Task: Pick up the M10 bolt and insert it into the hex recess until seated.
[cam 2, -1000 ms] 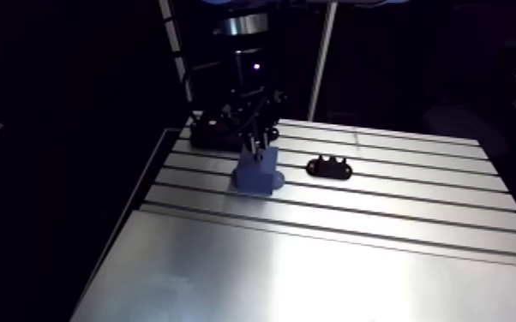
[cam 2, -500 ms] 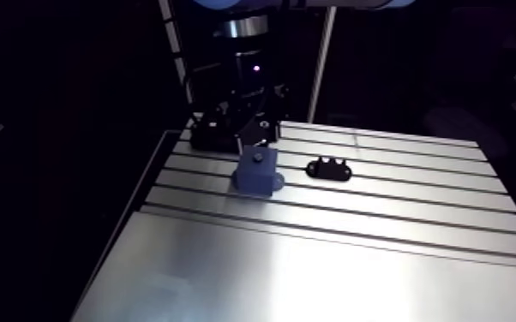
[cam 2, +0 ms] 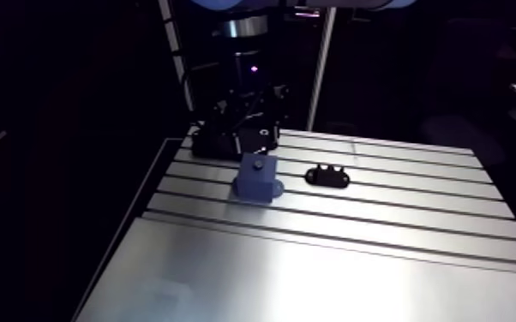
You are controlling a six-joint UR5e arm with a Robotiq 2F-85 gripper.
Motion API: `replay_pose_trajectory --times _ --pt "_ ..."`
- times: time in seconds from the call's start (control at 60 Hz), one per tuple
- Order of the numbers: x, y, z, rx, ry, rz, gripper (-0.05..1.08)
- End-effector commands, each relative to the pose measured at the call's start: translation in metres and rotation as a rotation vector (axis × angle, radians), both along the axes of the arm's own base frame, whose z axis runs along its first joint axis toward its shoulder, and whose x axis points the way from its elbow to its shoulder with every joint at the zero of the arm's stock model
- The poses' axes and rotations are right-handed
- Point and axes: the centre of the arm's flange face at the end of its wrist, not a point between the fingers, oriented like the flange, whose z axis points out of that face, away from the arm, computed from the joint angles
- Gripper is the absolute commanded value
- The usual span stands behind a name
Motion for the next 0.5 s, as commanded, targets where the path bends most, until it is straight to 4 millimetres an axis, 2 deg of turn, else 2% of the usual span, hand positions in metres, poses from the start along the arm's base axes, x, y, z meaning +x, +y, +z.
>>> replay_pose_trajectory --times 0.017,0.083,0.217,0.5 --pt "0.007 0.0 -0.003 0.018 0.013 -0.141 0.26" --pt "0.011 -0.002 -0.012 -0.013 0.036 -0.188 0.3" --pt "0.017 -0.003 -0.012 -0.05 0.111 -0.226 0.36" --pt "0.019 0.002 -0.018 -0.052 0.161 -0.3 0.39"
